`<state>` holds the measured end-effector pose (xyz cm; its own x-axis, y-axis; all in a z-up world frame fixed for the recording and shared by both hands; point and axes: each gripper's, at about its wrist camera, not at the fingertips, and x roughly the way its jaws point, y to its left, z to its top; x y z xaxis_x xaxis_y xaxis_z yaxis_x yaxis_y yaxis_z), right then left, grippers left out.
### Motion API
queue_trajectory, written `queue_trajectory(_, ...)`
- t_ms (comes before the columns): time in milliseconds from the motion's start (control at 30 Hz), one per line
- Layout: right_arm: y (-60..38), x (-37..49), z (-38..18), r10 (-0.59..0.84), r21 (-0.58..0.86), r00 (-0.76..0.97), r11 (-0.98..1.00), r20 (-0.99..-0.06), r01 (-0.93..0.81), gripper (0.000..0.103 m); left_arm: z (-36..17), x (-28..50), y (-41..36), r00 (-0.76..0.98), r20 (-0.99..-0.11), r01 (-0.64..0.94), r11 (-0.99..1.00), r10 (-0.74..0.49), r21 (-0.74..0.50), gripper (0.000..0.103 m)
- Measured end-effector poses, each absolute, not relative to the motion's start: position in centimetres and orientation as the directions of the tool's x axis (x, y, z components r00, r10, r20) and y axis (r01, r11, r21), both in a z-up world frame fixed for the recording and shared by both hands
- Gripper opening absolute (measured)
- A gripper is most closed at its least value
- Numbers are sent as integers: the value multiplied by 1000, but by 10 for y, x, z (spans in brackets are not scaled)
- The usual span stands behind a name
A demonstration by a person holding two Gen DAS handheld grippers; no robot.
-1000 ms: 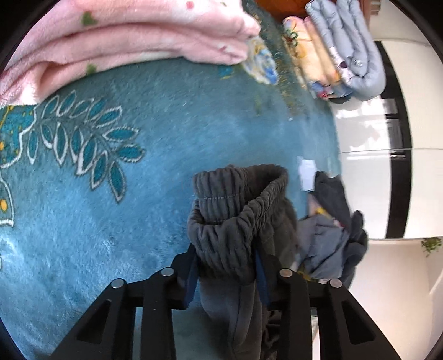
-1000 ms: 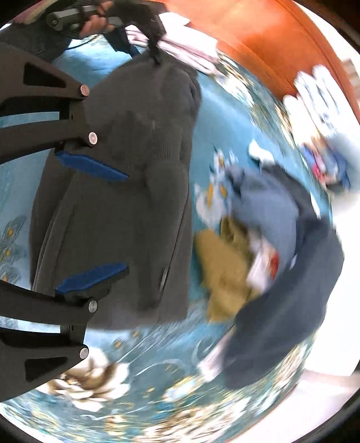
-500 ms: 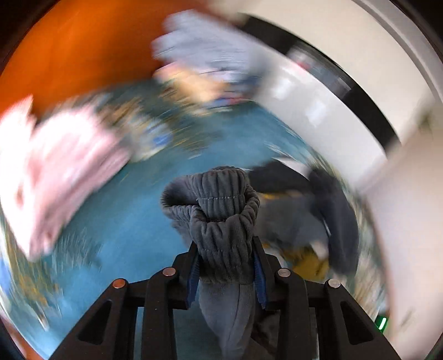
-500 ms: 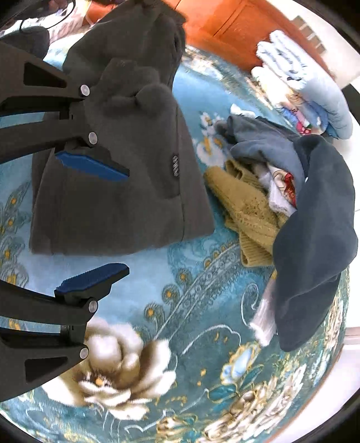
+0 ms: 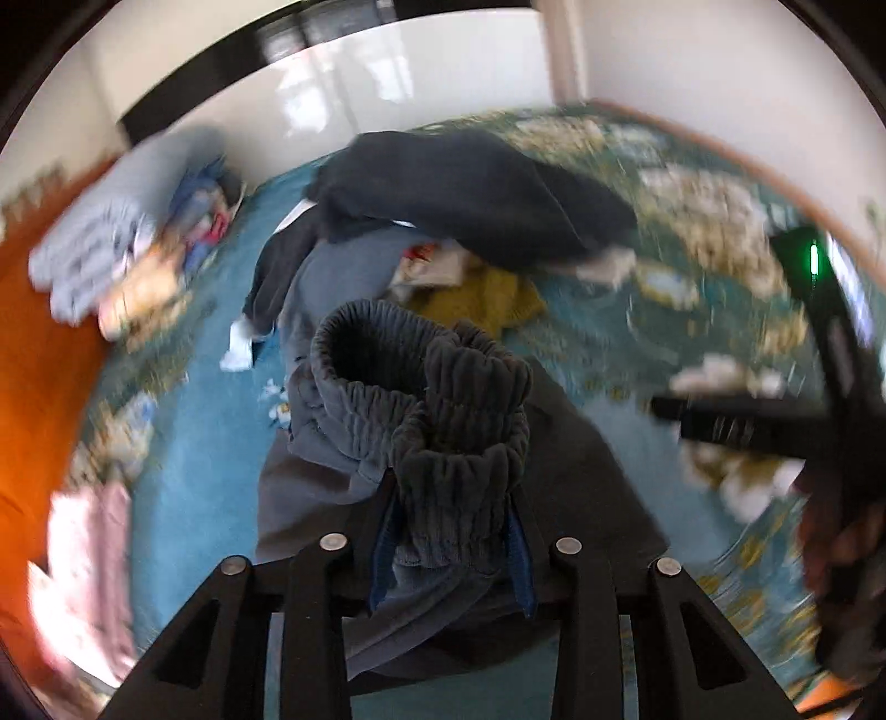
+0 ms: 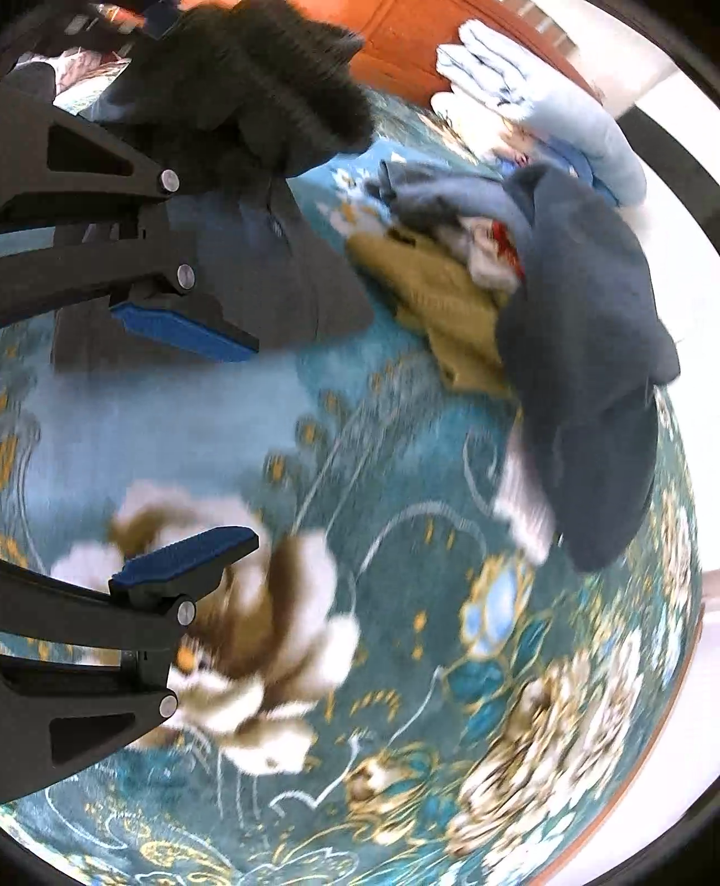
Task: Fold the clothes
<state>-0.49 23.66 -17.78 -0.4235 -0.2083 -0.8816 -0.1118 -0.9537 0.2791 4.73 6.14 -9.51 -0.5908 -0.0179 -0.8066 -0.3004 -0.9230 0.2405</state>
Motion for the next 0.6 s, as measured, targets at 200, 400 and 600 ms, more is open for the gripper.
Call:
queue_trajectory(200,242,-3,-177,-218,289,-425,-951,-878,-110,64,-95,51,65,-541,-836,-329,-938,90,112,64)
queue_trajectory(400,237,-4,-166,-342,404,-441,-913,-830,-52,63,-62,51,-11,-551,-782,-170,-957,291,-236,67)
queue_trajectory(600,215,-6,-151,-624,651,-386,-756,-679,77,63,-87,42,-114,-544,-836,246,-940,67,-236,70)
